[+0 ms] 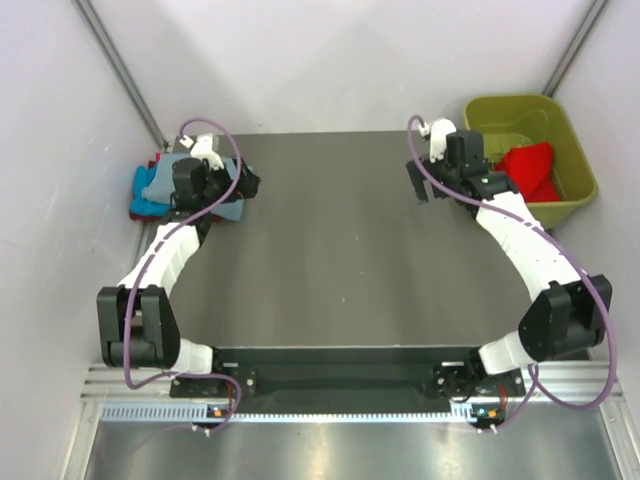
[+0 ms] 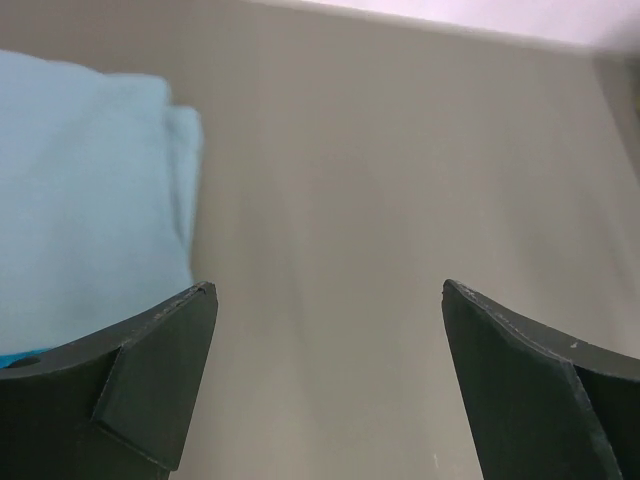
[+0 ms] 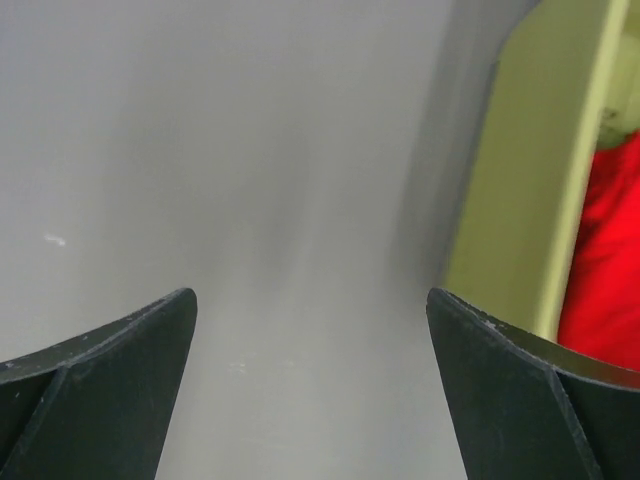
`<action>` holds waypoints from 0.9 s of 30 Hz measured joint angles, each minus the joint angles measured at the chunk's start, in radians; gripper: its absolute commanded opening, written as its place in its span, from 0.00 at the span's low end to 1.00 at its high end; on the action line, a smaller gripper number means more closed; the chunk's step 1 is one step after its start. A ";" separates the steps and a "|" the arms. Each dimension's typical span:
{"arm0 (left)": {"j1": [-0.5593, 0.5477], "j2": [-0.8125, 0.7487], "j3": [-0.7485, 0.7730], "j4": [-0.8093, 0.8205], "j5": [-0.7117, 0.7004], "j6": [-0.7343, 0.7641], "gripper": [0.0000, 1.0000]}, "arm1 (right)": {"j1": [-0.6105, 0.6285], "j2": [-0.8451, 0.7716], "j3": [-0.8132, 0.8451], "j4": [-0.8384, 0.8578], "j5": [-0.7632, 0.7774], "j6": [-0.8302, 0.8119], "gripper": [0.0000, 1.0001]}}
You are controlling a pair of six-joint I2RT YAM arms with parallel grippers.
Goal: Fold and stack the t-shirts
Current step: Grab the tshirt from the pile
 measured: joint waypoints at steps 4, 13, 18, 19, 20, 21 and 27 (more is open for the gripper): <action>0.000 0.027 0.073 -0.094 0.108 0.031 0.99 | 0.001 -0.012 -0.057 0.031 0.058 -0.163 1.00; 0.001 0.053 0.156 -0.065 0.280 -0.053 0.96 | -0.064 0.037 -0.084 0.153 0.374 -0.249 1.00; 0.001 0.076 0.157 -0.042 0.323 -0.068 0.96 | -0.100 0.052 -0.079 0.290 0.496 -0.349 1.00; 0.001 0.081 0.157 -0.039 0.327 -0.070 0.96 | -0.105 0.053 -0.071 0.320 0.510 -0.375 1.00; 0.001 0.087 0.157 -0.036 0.330 -0.074 0.96 | -0.107 0.056 -0.064 0.354 0.525 -0.404 1.00; 0.001 0.096 0.157 -0.030 0.333 -0.080 0.96 | -0.110 0.058 -0.055 0.385 0.538 -0.435 1.00; 0.001 0.161 0.158 -0.014 0.359 -0.093 0.95 | -0.146 0.078 0.024 0.478 0.568 -0.514 1.00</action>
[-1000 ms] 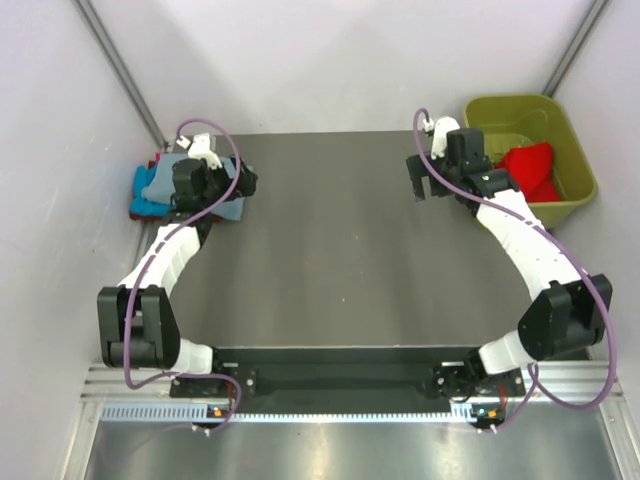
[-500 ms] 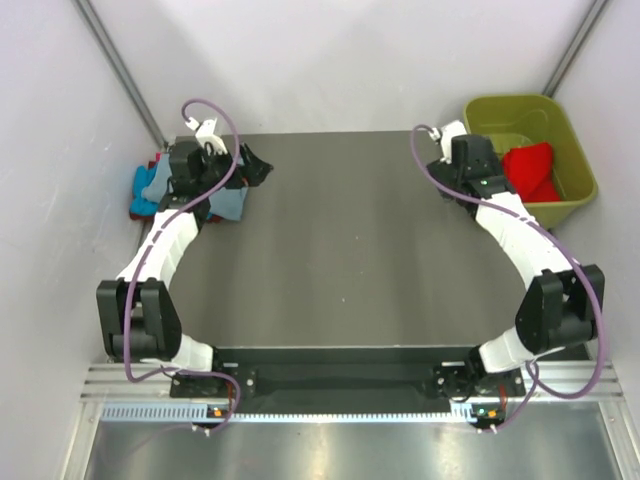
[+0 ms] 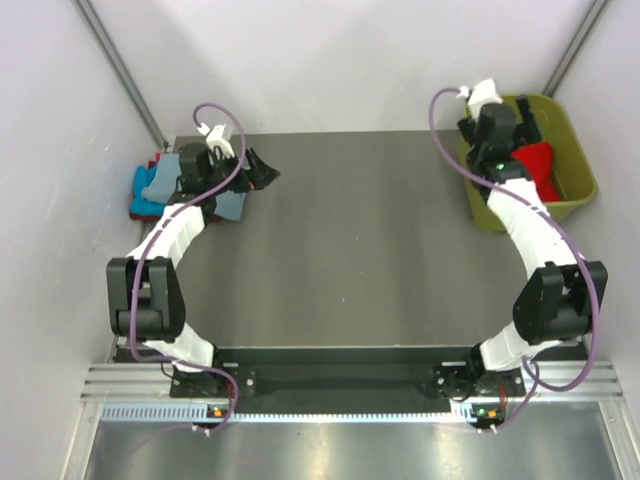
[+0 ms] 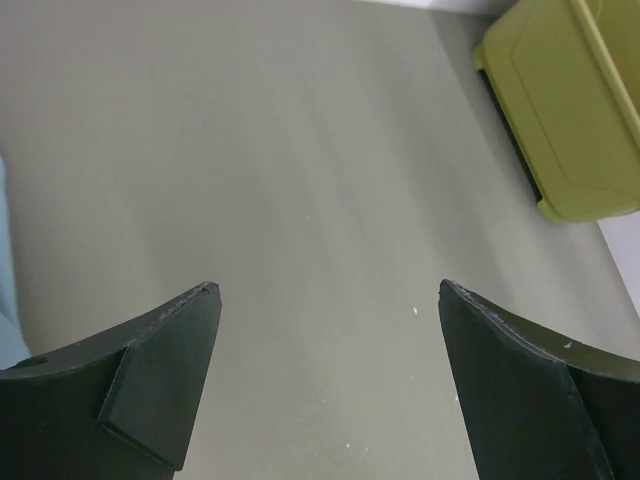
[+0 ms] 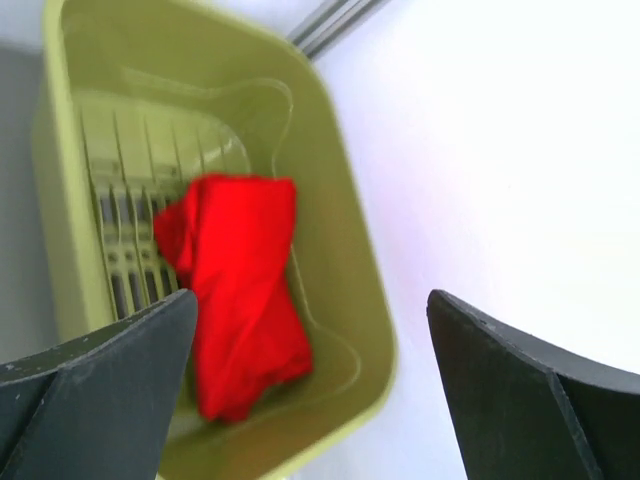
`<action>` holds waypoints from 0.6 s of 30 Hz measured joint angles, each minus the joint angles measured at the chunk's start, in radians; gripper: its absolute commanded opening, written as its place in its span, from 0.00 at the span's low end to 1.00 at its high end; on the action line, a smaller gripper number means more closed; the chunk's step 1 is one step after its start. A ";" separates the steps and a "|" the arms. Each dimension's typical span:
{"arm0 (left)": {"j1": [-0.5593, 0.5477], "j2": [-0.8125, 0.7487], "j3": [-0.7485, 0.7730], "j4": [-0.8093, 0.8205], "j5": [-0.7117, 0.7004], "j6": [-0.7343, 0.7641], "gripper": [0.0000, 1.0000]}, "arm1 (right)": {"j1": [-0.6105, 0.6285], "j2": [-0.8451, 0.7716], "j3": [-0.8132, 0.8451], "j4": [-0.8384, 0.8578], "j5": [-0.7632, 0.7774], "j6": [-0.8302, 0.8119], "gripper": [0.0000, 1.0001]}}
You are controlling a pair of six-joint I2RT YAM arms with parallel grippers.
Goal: Fold and stack the t-shirts
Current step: Grab the tshirt from the pile
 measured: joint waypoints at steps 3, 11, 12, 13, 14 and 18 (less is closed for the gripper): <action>0.000 0.035 0.006 -0.004 0.019 -0.006 0.99 | -0.082 0.052 0.172 -0.140 -0.091 0.149 1.00; 0.000 0.107 0.106 -0.084 -0.129 -0.040 0.99 | -0.302 0.185 0.436 -0.438 -0.423 0.437 1.00; 0.003 0.115 0.116 -0.086 -0.157 -0.054 0.99 | -0.305 0.214 0.453 -0.475 -0.466 0.461 1.00; 0.005 0.123 0.123 -0.091 -0.184 -0.071 0.99 | -0.306 0.235 0.460 -0.496 -0.499 0.475 1.00; 0.007 0.132 0.132 -0.099 -0.206 -0.085 0.98 | -0.307 0.257 0.462 -0.517 -0.528 0.490 1.00; 0.011 0.182 0.184 -0.134 -0.280 -0.079 0.99 | -0.309 0.336 0.462 -0.591 -0.613 0.523 1.00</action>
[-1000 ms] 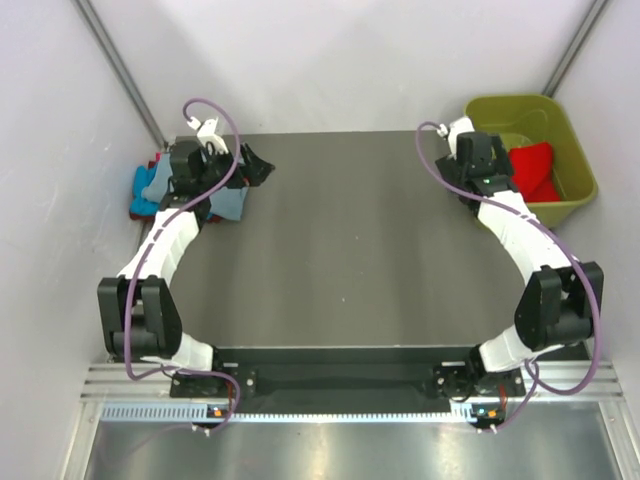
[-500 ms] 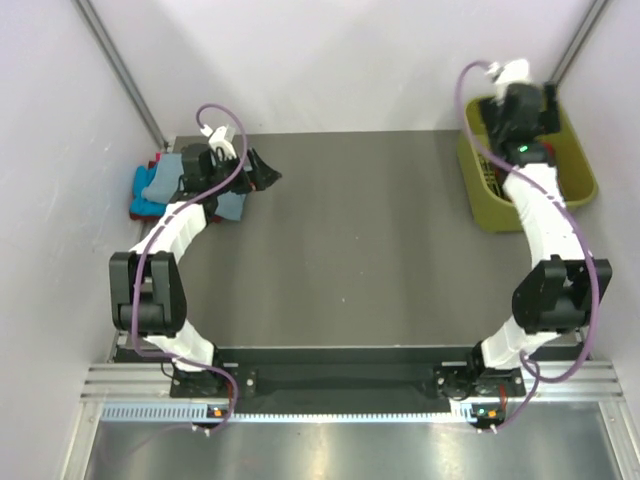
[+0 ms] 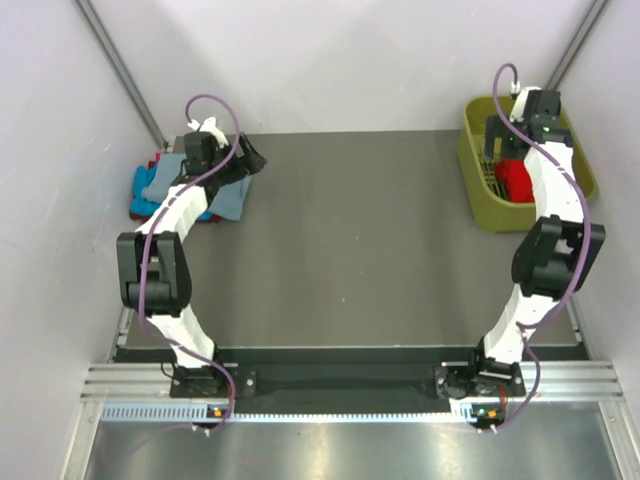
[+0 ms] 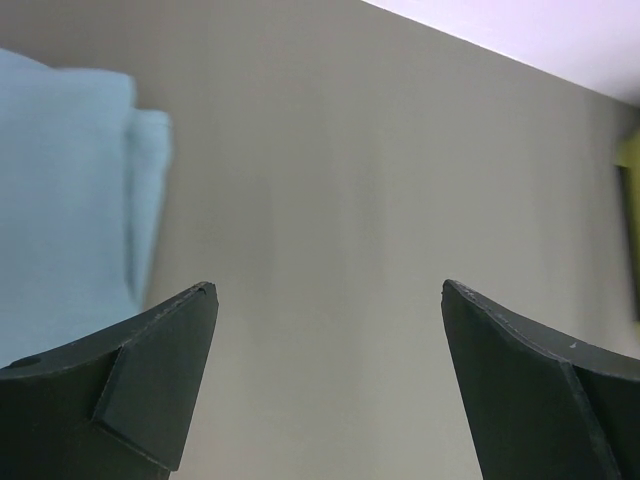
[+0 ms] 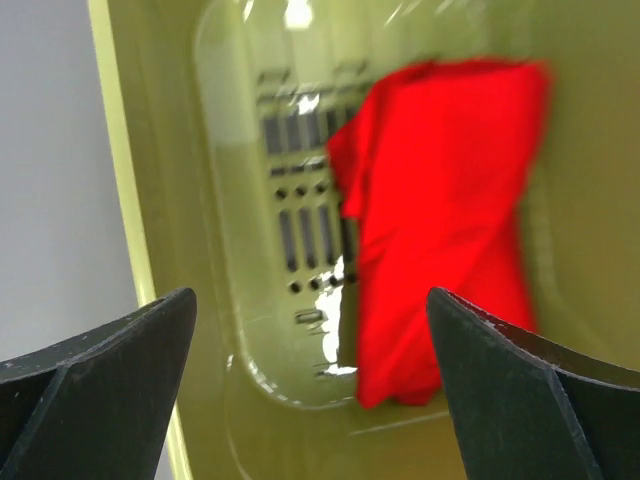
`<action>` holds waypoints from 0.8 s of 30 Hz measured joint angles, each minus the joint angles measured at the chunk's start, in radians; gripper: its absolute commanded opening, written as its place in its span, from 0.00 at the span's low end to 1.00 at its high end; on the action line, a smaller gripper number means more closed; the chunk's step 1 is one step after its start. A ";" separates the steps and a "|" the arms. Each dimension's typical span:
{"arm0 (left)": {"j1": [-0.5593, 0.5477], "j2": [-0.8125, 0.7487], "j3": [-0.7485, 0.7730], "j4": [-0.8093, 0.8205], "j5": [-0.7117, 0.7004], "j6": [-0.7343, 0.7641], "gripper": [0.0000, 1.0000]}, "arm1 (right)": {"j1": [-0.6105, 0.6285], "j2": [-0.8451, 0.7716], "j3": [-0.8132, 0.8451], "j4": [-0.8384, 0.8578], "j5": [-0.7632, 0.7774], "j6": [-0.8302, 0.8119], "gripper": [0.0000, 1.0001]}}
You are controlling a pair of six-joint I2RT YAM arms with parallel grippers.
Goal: Fold and stack the t-shirts
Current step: Grab the tshirt from the pile
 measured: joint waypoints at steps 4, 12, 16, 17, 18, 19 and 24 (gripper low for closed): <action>0.000 0.064 0.060 -0.027 -0.051 0.047 0.99 | -0.023 0.069 0.011 -0.026 -0.046 0.024 1.00; -0.014 0.190 0.165 -0.113 -0.026 0.226 0.95 | -0.093 0.187 0.083 -0.027 -0.059 0.045 1.00; -0.044 0.234 0.212 -0.156 -0.007 0.361 0.99 | -0.103 0.253 0.135 -0.015 -0.053 0.044 1.00; -0.053 0.243 0.222 -0.165 -0.003 0.383 0.99 | -0.103 0.277 0.156 -0.014 -0.052 0.044 1.00; -0.063 0.250 0.228 -0.170 -0.001 0.396 0.99 | -0.103 0.298 0.175 -0.011 -0.053 0.044 1.00; -0.070 0.254 0.231 -0.172 -0.001 0.406 0.99 | -0.103 0.321 0.194 -0.006 -0.050 0.043 1.00; -0.095 0.293 0.283 -0.187 0.000 0.415 0.99 | -0.105 0.409 0.239 0.015 -0.029 0.042 0.81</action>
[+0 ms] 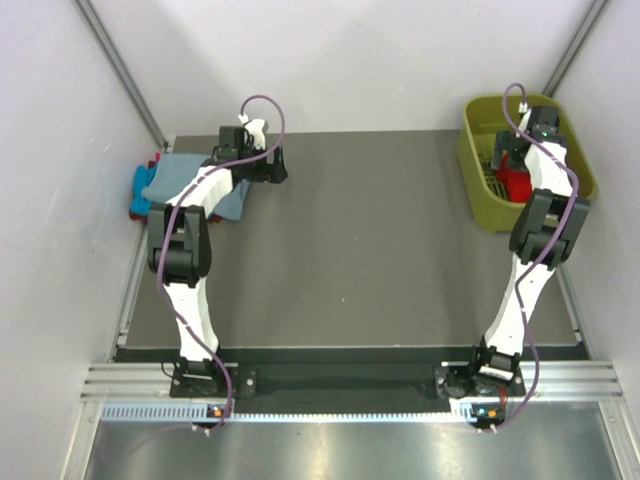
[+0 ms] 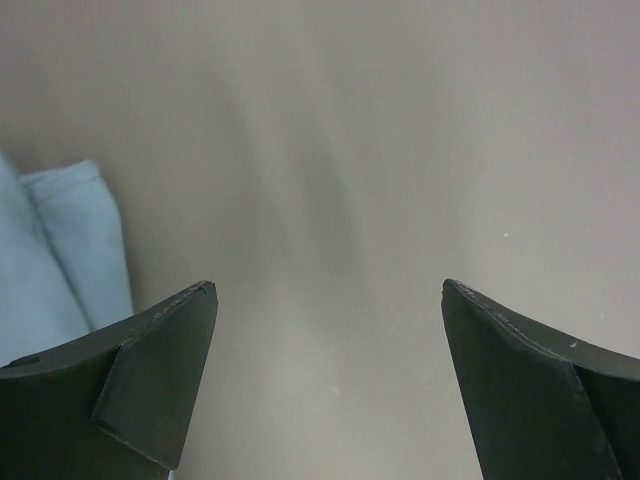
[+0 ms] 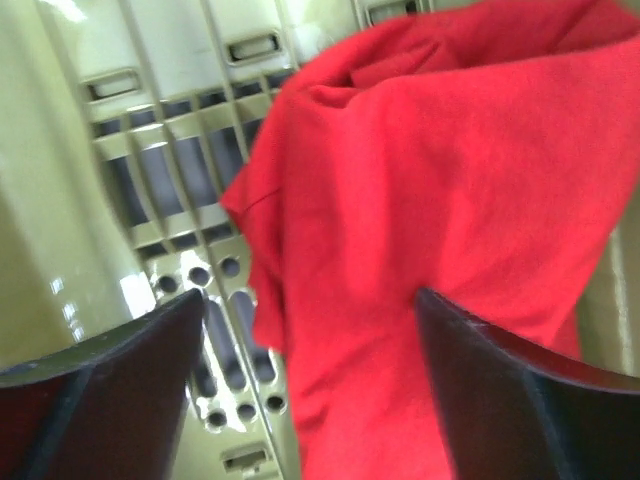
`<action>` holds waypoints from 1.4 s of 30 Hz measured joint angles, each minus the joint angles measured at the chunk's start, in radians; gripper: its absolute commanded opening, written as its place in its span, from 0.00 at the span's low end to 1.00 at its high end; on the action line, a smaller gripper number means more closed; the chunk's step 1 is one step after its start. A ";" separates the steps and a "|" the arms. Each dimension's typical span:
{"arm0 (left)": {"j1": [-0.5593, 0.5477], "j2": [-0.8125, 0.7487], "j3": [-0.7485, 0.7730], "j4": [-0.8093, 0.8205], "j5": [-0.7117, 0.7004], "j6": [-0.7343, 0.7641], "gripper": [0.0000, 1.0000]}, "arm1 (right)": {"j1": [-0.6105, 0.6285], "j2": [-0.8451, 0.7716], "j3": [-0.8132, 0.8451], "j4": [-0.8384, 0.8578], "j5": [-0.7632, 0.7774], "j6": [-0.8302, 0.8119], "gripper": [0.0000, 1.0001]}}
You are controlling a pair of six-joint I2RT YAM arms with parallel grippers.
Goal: Fold and stack the t-shirts
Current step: Grab the tshirt from the pile, then move the tshirt to the center of the board
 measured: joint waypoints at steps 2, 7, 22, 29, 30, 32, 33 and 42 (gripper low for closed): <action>-0.001 0.016 0.022 -0.010 0.013 0.003 0.99 | 0.000 0.026 0.003 0.005 0.018 -0.006 0.53; -0.001 0.030 0.030 -0.047 0.037 0.027 0.99 | -0.001 0.045 0.003 0.018 0.064 -0.002 0.00; -0.011 0.013 0.006 -0.085 -0.011 -0.118 0.99 | 0.018 -0.256 0.004 0.019 0.056 -0.014 0.00; -0.003 -0.087 0.054 -0.173 0.127 -0.091 0.99 | 0.119 -0.531 0.003 0.031 -0.008 -0.033 0.00; 0.005 -0.092 0.078 -0.166 0.160 -0.120 0.99 | 0.144 -0.557 0.002 0.031 -0.016 -0.034 0.00; 0.027 -0.109 0.090 -0.123 0.214 -0.183 0.99 | 0.206 -0.604 -0.007 0.032 -0.028 -0.042 0.00; 0.043 -0.121 0.084 -0.100 0.241 -0.224 0.99 | 0.238 -0.624 -0.017 0.031 -0.035 -0.046 0.00; 0.207 -0.179 -0.037 -0.015 0.335 -0.409 0.99 | 0.539 -0.692 -0.051 -0.015 -0.109 -0.069 0.00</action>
